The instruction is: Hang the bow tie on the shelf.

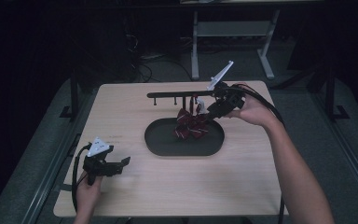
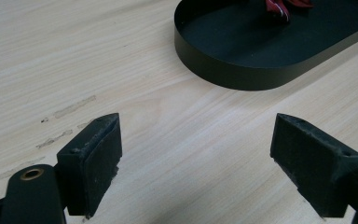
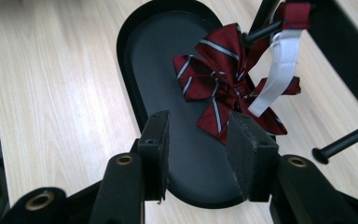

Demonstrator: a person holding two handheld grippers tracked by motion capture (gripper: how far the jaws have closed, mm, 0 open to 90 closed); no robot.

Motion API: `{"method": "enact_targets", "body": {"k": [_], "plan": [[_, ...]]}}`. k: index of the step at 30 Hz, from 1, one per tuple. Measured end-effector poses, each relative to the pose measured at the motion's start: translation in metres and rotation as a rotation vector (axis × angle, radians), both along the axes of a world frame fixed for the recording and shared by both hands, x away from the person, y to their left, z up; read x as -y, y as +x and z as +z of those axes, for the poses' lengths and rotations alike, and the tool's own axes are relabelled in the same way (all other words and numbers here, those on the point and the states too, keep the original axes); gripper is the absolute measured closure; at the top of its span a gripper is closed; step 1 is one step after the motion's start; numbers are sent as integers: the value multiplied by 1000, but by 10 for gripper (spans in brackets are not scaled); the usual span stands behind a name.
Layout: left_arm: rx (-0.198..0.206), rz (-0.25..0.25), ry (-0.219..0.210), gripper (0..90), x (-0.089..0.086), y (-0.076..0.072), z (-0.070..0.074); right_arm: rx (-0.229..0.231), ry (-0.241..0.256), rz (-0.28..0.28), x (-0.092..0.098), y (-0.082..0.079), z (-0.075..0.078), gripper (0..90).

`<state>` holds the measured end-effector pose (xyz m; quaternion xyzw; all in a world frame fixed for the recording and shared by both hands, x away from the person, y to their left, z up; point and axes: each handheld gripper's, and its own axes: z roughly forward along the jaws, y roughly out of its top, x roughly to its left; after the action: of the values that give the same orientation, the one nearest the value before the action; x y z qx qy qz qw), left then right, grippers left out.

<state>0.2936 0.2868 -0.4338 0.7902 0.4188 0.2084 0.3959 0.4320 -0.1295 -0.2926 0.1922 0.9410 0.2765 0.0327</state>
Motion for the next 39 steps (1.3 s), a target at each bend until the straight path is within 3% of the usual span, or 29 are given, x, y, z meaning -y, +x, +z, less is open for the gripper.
{"method": "enact_targets", "body": {"k": [39], "plan": [[1, -6, 13, 163, 1, 0, 0, -36, 32, -29, 27, -26, -29, 509]]}}
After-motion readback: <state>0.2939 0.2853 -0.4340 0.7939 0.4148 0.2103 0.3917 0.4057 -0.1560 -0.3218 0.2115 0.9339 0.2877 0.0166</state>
